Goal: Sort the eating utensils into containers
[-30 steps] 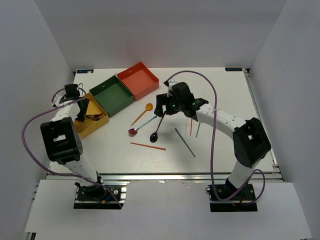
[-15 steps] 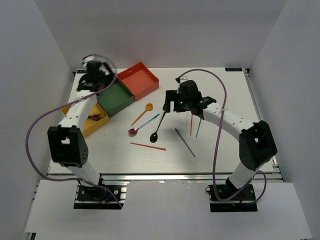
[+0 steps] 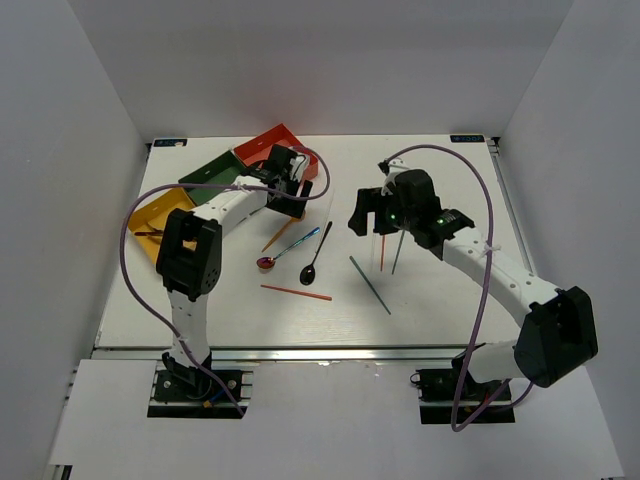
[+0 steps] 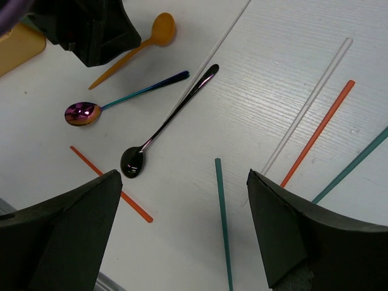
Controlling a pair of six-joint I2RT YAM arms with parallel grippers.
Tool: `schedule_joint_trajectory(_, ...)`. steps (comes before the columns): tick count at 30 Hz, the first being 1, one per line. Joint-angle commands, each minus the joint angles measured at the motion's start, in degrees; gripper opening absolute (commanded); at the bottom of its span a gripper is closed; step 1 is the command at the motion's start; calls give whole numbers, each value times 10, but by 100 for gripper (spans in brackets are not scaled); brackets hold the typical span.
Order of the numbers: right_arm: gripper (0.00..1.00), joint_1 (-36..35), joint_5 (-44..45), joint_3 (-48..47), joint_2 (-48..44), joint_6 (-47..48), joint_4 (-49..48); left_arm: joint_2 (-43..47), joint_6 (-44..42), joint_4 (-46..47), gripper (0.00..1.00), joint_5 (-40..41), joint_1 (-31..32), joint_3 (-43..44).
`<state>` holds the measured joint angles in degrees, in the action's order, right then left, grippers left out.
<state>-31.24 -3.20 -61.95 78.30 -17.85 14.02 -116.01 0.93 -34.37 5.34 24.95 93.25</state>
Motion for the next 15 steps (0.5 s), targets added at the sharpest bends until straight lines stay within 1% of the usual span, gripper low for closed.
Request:
schedule_joint_trajectory(1,88,-1,-27,10,-16,22,-3,14,-50,-8,88,-11,-10,-8)
schedule_joint_trajectory(4,88,-1,-29,14,-19,24,-7,-7,-61,-8,84,-17,-10,-17)
schedule_joint_trajectory(7,88,-1,-34,13,-21,24,-10,-30,-65,-7,77,-24,-11,-24)
schedule_joint_trajectory(9,88,-1,-37,12,-20,23,-14,-39,-64,-11,69,-36,-11,-25)
schedule_joint_trajectory(11,88,-2,-39,9,-18,23,-14,-47,-62,-15,69,-51,-11,-28)
schedule_joint_trajectory(15,88,-2,-39,6,-16,22,-15,-48,-59,-7,69,-53,-11,-42)
